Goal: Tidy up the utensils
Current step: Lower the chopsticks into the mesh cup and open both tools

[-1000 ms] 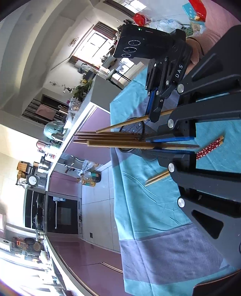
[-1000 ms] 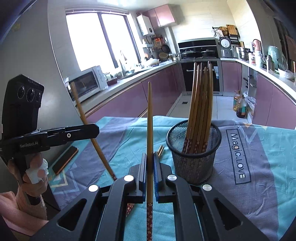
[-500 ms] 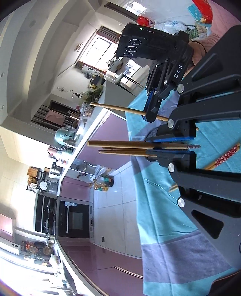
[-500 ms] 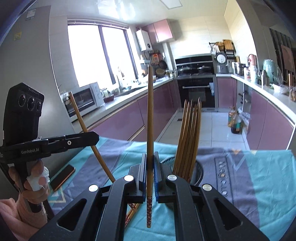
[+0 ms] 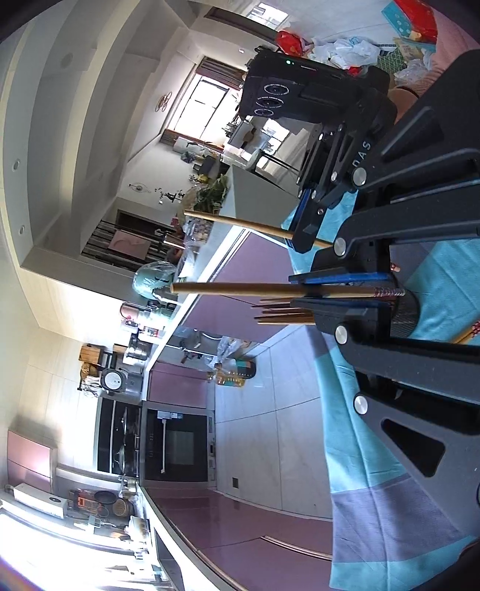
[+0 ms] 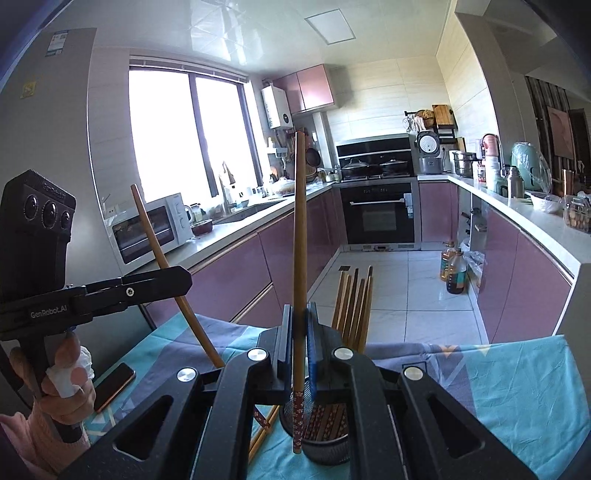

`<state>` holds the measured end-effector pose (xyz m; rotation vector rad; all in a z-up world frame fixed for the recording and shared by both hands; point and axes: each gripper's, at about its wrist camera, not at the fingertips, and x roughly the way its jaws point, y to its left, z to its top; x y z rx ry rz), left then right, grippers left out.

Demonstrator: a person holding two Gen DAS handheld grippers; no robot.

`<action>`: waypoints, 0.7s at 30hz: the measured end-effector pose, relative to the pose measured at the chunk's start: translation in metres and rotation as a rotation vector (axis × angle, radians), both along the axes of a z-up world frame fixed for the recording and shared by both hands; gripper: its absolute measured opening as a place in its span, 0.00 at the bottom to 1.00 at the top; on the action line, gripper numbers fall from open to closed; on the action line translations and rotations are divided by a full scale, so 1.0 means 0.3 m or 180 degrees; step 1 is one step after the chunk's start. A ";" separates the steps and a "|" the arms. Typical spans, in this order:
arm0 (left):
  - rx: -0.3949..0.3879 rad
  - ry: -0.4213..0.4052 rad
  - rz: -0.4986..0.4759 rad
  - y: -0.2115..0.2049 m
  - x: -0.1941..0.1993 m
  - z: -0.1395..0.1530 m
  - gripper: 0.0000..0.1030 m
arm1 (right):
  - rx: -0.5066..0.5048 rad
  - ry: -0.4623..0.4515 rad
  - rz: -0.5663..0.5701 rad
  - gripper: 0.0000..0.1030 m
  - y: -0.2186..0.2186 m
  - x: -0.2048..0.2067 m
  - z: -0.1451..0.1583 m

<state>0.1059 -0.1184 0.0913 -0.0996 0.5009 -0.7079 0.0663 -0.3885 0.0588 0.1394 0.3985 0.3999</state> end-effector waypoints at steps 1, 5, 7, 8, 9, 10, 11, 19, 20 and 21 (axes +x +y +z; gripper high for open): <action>0.0003 -0.0011 0.0009 -0.003 0.005 0.002 0.07 | 0.0001 -0.0007 -0.0021 0.06 -0.001 0.008 0.000; 0.0043 -0.0048 0.0042 -0.027 0.015 0.009 0.07 | -0.0004 -0.0001 -0.0089 0.06 -0.005 0.038 -0.013; 0.0090 -0.0059 0.0049 -0.044 0.026 0.007 0.07 | -0.0020 0.0014 -0.0114 0.06 -0.005 0.050 -0.027; 0.0107 -0.0052 0.0047 -0.051 0.032 0.006 0.07 | -0.0017 0.0035 -0.0123 0.06 -0.003 0.057 -0.036; 0.0123 -0.0048 0.0050 -0.056 0.034 0.007 0.07 | -0.0021 0.0054 -0.0125 0.06 0.001 0.062 -0.044; 0.0153 -0.0031 0.0059 -0.066 0.038 -0.001 0.07 | -0.0027 0.0087 -0.0125 0.06 0.001 0.072 -0.054; 0.0169 -0.0010 0.0058 -0.071 0.045 -0.006 0.07 | -0.0030 0.0114 -0.0123 0.06 0.003 0.078 -0.064; 0.0424 0.0083 0.0061 -0.129 0.082 -0.046 0.07 | -0.0082 0.0284 -0.0126 0.06 0.022 0.118 -0.120; 0.0461 0.0114 0.0047 -0.134 0.088 -0.053 0.07 | -0.0082 0.0313 -0.0118 0.06 0.020 0.119 -0.128; 0.0504 0.0141 0.0023 -0.140 0.088 -0.064 0.07 | -0.0086 0.0333 -0.0111 0.06 0.018 0.118 -0.135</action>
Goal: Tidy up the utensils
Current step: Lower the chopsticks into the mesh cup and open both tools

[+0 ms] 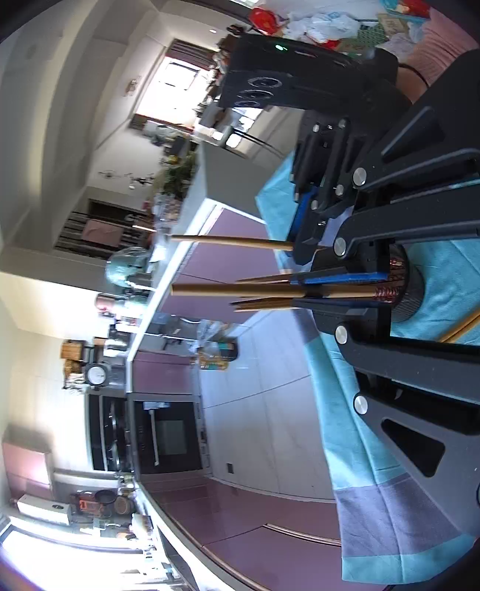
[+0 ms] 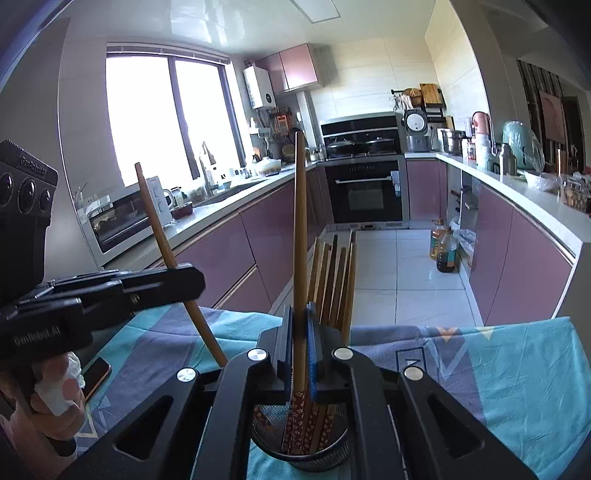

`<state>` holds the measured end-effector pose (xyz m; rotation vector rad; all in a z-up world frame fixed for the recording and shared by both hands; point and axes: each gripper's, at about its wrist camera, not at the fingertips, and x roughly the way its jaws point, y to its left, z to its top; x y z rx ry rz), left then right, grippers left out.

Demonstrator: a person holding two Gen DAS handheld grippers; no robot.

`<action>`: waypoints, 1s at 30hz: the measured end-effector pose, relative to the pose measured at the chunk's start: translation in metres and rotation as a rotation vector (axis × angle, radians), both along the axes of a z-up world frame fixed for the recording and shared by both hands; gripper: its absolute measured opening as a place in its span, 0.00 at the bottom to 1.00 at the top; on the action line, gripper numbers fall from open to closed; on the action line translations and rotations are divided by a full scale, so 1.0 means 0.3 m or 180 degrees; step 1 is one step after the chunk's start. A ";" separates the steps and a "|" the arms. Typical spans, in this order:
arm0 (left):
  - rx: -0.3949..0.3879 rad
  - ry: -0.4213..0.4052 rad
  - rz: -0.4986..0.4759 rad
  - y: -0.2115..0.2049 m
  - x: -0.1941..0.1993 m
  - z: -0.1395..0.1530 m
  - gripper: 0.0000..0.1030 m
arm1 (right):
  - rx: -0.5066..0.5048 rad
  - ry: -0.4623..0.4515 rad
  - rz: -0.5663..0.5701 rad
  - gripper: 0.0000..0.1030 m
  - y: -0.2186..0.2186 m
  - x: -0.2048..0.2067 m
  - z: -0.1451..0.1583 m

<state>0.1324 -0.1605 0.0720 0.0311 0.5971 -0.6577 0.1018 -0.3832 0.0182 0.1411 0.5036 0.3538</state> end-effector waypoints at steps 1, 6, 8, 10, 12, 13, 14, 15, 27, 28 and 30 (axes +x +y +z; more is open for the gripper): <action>0.0040 0.0022 -0.0031 -0.006 0.003 -0.011 0.07 | -0.0010 0.0031 0.0008 0.06 0.001 0.001 -0.009; 0.0208 0.0163 -0.0105 -0.037 0.038 -0.056 0.07 | -0.0081 0.0207 0.0063 0.06 0.005 0.010 -0.050; 0.0287 0.0239 -0.0127 -0.052 0.052 -0.075 0.07 | -0.0110 0.0273 0.0068 0.06 0.005 0.015 -0.070; 0.0335 0.0320 -0.0164 -0.065 0.077 -0.092 0.07 | -0.0110 0.0336 0.0059 0.06 0.007 0.021 -0.085; 0.0394 0.0363 -0.0160 -0.070 0.102 -0.110 0.07 | -0.0098 0.0385 0.0058 0.06 0.007 0.029 -0.095; 0.0408 0.0380 -0.0150 -0.073 0.113 -0.119 0.07 | -0.0098 0.0401 0.0052 0.06 0.008 0.031 -0.099; 0.0422 0.0402 -0.0131 -0.078 0.126 -0.127 0.07 | -0.0100 0.0416 0.0048 0.06 0.008 0.034 -0.103; 0.0432 0.0408 -0.0113 -0.080 0.136 -0.134 0.07 | -0.0098 0.0431 0.0047 0.06 0.007 0.037 -0.108; 0.0382 0.0517 -0.0060 -0.091 0.218 -0.190 0.10 | -0.0019 0.0522 -0.0043 0.08 -0.015 0.057 -0.131; 0.0367 0.0521 -0.0056 -0.087 0.218 -0.191 0.13 | -0.0012 0.0524 -0.0042 0.08 -0.016 0.056 -0.132; 0.0346 0.0507 -0.0035 -0.079 0.208 -0.197 0.17 | -0.0013 0.0516 -0.0045 0.08 -0.015 0.050 -0.132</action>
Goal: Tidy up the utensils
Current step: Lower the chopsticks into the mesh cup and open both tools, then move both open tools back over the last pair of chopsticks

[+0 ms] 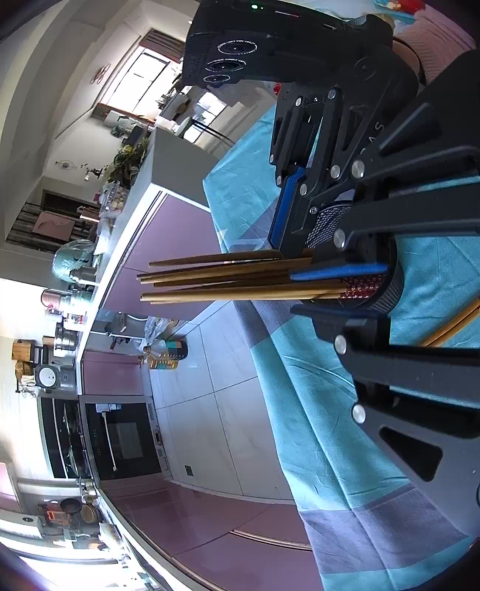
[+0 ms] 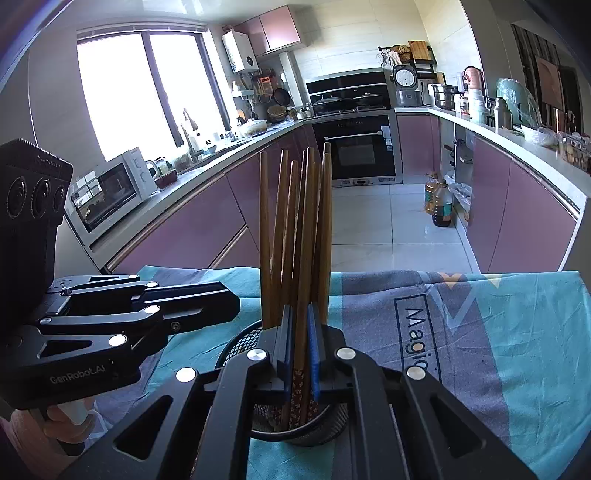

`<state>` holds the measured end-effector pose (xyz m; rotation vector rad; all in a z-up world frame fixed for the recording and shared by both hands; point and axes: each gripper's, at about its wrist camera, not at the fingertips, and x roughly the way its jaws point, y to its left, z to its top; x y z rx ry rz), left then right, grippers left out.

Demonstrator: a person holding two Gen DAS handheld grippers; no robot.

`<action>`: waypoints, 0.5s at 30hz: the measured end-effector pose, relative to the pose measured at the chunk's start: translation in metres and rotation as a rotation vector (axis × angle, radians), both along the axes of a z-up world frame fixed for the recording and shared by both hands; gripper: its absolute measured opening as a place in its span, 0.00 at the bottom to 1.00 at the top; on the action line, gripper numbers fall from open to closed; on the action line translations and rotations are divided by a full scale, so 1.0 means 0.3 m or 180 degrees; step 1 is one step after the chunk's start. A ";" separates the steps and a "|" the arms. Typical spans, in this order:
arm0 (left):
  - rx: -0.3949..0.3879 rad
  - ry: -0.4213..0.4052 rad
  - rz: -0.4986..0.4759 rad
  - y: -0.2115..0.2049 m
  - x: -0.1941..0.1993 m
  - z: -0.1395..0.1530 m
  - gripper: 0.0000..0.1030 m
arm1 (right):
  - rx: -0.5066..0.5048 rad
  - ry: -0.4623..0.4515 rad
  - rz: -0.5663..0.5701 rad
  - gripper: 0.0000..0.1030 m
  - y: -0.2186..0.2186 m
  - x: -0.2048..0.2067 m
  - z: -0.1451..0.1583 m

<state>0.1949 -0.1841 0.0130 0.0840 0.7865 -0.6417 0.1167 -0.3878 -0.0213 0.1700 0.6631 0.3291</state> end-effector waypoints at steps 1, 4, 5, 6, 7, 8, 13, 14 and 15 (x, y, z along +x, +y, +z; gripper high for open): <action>-0.0018 -0.0010 0.0004 0.009 -0.006 -0.002 0.19 | 0.0003 -0.0003 -0.0001 0.09 0.000 0.000 0.001; -0.0066 -0.0043 0.0046 0.028 -0.024 -0.013 0.28 | -0.0002 -0.0031 0.0009 0.16 0.002 -0.017 0.003; -0.0073 -0.0065 0.0092 0.037 -0.029 -0.016 0.28 | -0.0003 -0.0043 0.0008 0.18 0.003 -0.021 0.003; -0.0081 -0.0086 0.0116 0.044 -0.034 -0.017 0.29 | -0.0002 -0.0060 0.0011 0.19 0.004 -0.032 0.005; -0.0116 -0.0127 0.0145 0.058 -0.045 -0.017 0.31 | 0.0004 -0.0072 0.0016 0.20 0.004 -0.041 0.008; -0.0144 -0.0153 0.0168 0.070 -0.055 -0.016 0.33 | 0.0013 -0.0090 0.0033 0.21 0.005 -0.056 0.011; -0.0227 -0.0359 0.0312 0.147 -0.130 -0.010 0.48 | -0.0002 -0.0193 0.0181 0.27 0.028 -0.126 0.026; -0.0228 -0.0385 0.0343 0.160 -0.144 -0.012 0.48 | -0.0008 -0.0207 0.0241 0.28 0.038 -0.146 0.026; -0.0213 -0.0419 0.0376 0.177 -0.159 -0.014 0.48 | -0.0013 -0.0211 0.0275 0.28 0.046 -0.156 0.027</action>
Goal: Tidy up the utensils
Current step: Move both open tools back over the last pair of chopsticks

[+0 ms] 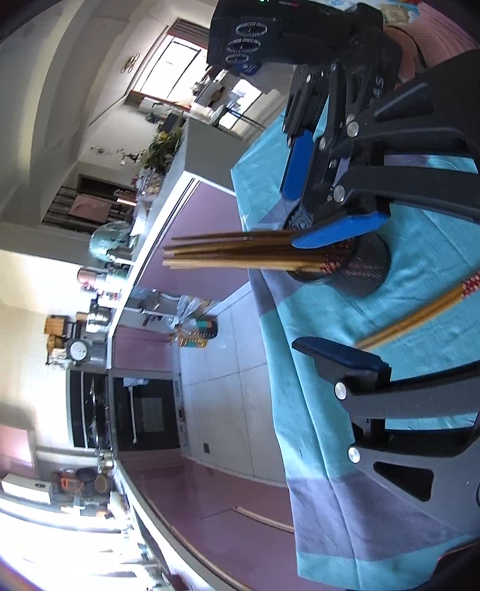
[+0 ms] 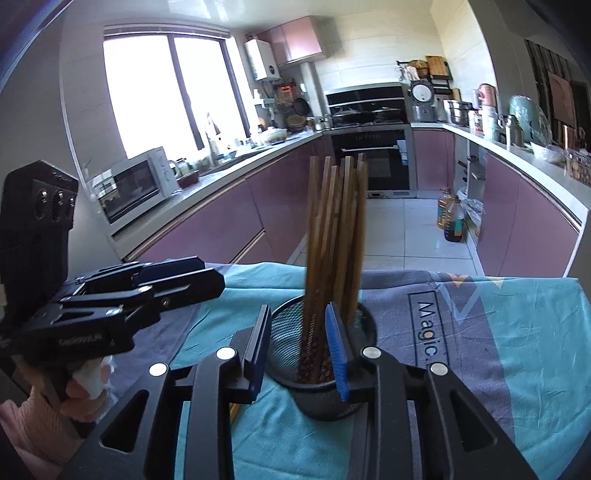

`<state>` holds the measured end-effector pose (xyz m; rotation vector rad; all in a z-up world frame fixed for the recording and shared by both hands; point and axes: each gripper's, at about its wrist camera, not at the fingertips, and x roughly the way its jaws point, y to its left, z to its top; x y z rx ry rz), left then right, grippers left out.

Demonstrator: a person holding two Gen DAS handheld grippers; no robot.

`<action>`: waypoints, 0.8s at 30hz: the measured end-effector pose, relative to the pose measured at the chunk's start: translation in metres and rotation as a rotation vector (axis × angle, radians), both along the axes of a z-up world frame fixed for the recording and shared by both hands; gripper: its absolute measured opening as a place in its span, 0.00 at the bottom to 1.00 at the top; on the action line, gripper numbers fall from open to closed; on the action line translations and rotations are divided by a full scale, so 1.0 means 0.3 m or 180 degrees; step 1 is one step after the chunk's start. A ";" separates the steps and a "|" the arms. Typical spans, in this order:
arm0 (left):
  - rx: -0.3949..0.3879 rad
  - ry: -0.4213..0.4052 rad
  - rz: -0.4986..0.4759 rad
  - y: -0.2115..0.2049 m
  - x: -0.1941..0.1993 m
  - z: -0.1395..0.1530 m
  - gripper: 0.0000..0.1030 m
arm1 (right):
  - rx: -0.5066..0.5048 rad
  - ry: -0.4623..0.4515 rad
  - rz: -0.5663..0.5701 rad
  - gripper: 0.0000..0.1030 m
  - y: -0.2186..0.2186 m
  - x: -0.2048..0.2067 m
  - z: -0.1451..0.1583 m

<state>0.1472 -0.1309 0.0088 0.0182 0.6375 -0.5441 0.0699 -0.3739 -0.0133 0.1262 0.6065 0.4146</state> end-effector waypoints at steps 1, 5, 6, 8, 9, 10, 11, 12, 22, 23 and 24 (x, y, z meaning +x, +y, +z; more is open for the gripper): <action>0.0012 -0.0022 0.0026 0.015 -0.015 -0.003 0.50 | -0.0013 -0.0008 0.0061 0.28 0.012 -0.016 -0.002; 0.0038 -0.0046 0.0166 0.085 -0.070 -0.033 0.55 | -0.0064 0.0037 0.0266 0.34 0.059 -0.063 -0.031; 0.0043 -0.0038 0.0190 0.098 -0.081 -0.041 0.57 | -0.0078 0.0063 0.0304 0.34 0.073 -0.074 -0.043; 0.0093 -0.0020 0.0258 0.130 -0.106 -0.070 0.59 | -0.0116 0.0104 0.0347 0.35 0.095 -0.085 -0.062; 0.0110 -0.0008 0.0309 0.144 -0.117 -0.087 0.60 | -0.0122 0.0141 0.0370 0.35 0.108 -0.089 -0.078; 0.0122 -0.0003 0.0347 0.155 -0.127 -0.100 0.63 | -0.0118 0.0194 0.0401 0.35 0.121 -0.092 -0.097; 0.0153 0.0006 0.0381 0.163 -0.135 -0.117 0.65 | -0.0118 0.0228 0.0422 0.35 0.130 -0.095 -0.110; 0.0179 0.0016 0.0391 0.163 -0.143 -0.129 0.67 | -0.0128 0.0273 0.0432 0.35 0.142 -0.096 -0.129; 0.0373 -0.0008 0.0729 0.218 -0.196 -0.229 0.88 | -0.0250 0.0598 0.0411 0.37 0.222 -0.106 -0.253; 0.0385 -0.0009 0.0740 0.222 -0.198 -0.230 0.88 | -0.0259 0.0618 0.0401 0.37 0.228 -0.107 -0.259; 0.0401 -0.0011 0.0751 0.216 -0.197 -0.228 0.88 | -0.0259 0.0639 0.0400 0.37 0.232 -0.106 -0.262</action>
